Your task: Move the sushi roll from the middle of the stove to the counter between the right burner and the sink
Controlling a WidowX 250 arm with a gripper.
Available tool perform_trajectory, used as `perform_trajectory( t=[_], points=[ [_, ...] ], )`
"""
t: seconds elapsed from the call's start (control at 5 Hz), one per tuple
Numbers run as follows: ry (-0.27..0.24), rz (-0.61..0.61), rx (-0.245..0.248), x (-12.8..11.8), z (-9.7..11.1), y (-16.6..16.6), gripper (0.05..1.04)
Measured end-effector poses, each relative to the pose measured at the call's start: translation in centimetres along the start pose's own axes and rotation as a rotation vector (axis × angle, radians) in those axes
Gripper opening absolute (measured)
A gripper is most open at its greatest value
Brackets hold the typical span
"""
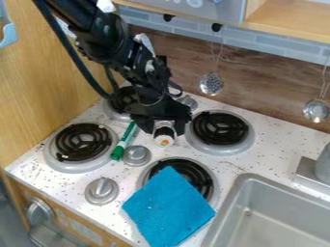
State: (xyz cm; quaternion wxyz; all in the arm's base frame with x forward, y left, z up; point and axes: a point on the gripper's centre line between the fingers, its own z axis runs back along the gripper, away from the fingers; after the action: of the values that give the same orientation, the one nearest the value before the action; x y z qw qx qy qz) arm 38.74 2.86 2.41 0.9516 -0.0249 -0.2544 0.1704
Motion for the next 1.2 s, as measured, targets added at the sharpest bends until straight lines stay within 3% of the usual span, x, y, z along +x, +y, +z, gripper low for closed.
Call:
perform_trajectory(
  t=[0.4, 0.6, 1.2],
  points=[
    [-0.013, 0.046, 0.034, 1.0, -1.8, 0.4, 1.006],
    [-0.022, 0.063, 0.077, 1.2, -2.8, 1.1, 1.006],
    [-0.003, 0.059, 0.126, 1.6, -5.3, 1.6, 1.006]
  ],
)
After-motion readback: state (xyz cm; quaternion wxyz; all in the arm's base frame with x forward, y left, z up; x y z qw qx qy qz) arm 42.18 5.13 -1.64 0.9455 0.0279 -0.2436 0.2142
